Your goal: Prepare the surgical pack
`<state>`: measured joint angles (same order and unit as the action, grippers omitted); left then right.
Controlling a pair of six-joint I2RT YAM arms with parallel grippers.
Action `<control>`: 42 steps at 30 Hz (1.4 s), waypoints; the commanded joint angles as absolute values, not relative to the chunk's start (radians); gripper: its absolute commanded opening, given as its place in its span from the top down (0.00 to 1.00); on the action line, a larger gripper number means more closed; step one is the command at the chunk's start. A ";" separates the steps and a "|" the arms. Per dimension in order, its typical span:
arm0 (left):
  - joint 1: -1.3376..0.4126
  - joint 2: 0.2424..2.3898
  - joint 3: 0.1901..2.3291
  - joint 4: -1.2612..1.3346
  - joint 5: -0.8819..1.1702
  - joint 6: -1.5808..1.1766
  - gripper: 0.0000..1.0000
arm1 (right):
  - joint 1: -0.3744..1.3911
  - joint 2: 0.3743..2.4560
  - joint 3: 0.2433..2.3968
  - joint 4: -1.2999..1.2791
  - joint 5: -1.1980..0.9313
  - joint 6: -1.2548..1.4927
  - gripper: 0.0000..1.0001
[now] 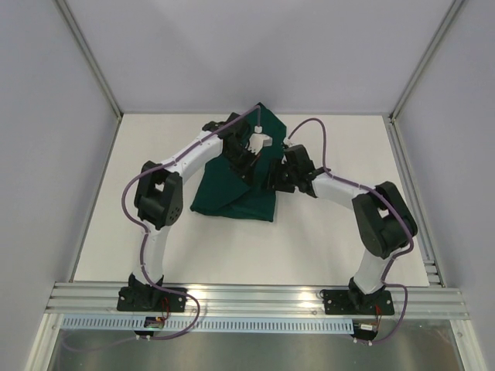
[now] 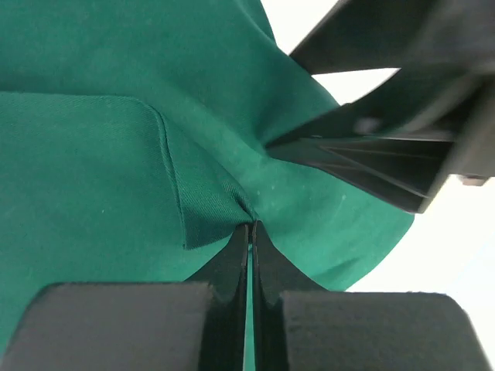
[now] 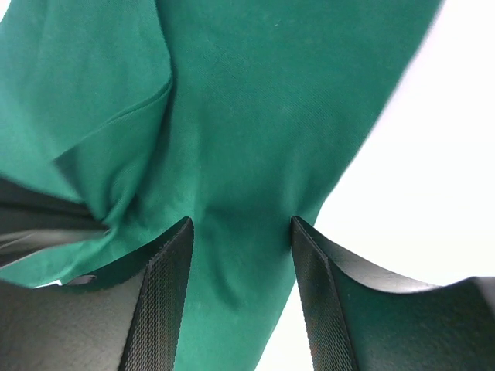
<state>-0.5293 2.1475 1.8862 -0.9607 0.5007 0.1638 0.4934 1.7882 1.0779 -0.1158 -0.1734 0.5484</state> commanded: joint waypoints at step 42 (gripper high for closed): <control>-0.206 1.835 1.431 -0.925 0.449 0.242 0.48 | 0.706 1.796 1.203 -0.097 -0.196 0.488 0.55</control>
